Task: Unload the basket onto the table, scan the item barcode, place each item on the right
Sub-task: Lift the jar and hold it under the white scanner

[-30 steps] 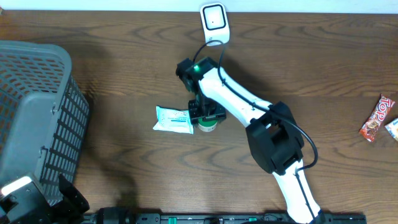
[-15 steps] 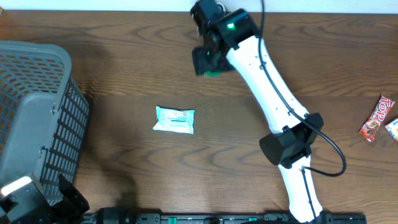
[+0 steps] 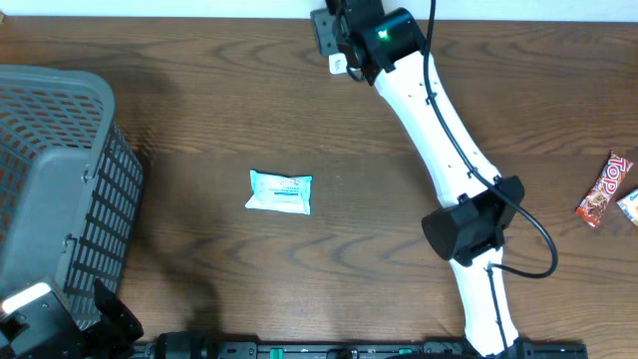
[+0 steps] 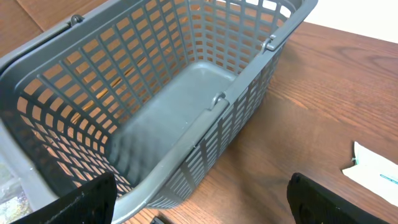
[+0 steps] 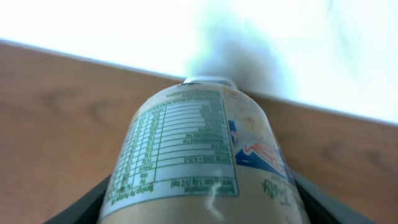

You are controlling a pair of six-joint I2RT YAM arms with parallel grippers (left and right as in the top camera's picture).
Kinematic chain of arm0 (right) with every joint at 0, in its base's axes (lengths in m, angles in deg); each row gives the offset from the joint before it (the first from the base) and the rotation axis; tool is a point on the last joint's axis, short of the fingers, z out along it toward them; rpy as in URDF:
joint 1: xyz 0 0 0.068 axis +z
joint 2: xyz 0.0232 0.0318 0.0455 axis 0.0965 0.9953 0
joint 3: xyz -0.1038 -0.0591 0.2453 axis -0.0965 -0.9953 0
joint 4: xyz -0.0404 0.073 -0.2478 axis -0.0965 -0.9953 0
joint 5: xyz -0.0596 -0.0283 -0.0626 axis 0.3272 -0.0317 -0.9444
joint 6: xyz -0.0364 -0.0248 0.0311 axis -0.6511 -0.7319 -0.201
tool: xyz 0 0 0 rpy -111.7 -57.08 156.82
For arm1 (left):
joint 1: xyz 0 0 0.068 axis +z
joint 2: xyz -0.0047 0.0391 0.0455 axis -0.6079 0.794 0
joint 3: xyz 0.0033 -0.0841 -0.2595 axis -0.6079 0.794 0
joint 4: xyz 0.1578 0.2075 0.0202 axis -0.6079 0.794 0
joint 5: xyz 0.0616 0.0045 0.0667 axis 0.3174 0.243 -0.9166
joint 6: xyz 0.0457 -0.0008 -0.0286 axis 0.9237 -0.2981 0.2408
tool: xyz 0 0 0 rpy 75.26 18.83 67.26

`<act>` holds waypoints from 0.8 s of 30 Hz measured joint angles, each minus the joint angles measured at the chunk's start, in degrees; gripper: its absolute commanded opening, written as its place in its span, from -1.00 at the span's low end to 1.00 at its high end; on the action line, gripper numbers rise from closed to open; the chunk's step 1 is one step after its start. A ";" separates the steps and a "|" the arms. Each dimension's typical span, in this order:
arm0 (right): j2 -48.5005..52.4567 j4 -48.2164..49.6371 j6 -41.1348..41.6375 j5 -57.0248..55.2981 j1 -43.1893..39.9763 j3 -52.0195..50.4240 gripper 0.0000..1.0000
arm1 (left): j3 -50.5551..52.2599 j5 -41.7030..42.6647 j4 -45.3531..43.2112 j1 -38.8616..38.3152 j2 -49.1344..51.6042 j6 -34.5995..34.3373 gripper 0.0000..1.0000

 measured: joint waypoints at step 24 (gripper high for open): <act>3.52 54.42 -2.49 6.99 -4.98 -29.22 0.04 | 0.00 0.02 0.02 0.00 0.00 0.00 0.75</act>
